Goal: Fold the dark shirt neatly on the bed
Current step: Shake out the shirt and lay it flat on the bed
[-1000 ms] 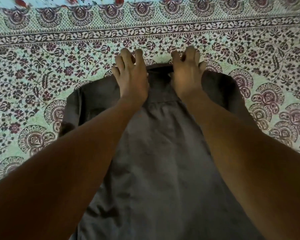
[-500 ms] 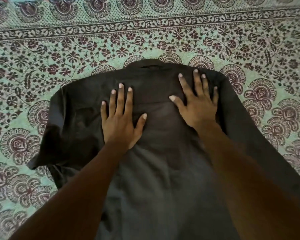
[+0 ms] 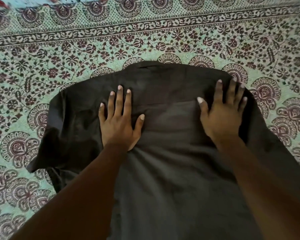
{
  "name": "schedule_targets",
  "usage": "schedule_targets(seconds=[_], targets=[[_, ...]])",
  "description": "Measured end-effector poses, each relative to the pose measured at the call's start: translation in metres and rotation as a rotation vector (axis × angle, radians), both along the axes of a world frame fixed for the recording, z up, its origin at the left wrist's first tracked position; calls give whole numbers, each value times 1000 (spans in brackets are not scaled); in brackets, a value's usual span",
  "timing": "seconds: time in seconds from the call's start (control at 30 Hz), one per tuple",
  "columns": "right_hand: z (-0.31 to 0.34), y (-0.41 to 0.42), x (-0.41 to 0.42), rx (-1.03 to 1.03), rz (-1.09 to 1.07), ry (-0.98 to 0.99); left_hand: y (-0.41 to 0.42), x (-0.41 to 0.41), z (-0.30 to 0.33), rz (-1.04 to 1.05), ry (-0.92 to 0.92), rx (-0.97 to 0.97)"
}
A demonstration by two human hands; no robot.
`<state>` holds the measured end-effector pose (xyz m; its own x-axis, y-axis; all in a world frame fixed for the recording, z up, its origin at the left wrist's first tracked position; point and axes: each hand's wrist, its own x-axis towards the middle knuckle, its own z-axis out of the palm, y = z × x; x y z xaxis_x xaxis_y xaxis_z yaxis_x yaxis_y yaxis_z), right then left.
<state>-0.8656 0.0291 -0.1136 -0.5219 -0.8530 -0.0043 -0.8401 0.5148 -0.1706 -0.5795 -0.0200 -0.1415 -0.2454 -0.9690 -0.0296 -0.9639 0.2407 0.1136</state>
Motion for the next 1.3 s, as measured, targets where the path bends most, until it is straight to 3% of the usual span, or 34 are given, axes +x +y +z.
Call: schedule_targets(seconds=[0.07,0.17,0.2,0.3,0.4,0.53,0.6,0.67,0.8,0.9,1.03,1.17,1.3], targets=[[6,5,46,-84,180,18,1,0,-1,7,4,-9],[-7,40,81,21,616,31,2,1,-3,0,10,-32],[-13,49,68,37,614,66,2,1,-3,-3,14,-35],[-27,56,-1,-53,292,0,1,1,-6,0,25,-53],[-16,52,-23,-8,12,-32,3,1,-6,-11,24,-48],[11,64,78,-80,239,-42,-6,3,4,-32,41,63],[10,94,123,21,457,-133,0,9,18,-64,107,108],[-1,125,122,101,544,-48,33,24,28,-114,166,53],[-15,160,41,60,195,8,164,80,23,-136,70,88],[-17,168,13,51,83,-103,198,122,15,91,104,77],[1,157,64,64,-37,-49,194,138,19,296,77,86],[-1,168,152,20,389,22,194,115,30,420,288,2],[-19,185,157,45,354,3,180,126,39,806,469,-73]])
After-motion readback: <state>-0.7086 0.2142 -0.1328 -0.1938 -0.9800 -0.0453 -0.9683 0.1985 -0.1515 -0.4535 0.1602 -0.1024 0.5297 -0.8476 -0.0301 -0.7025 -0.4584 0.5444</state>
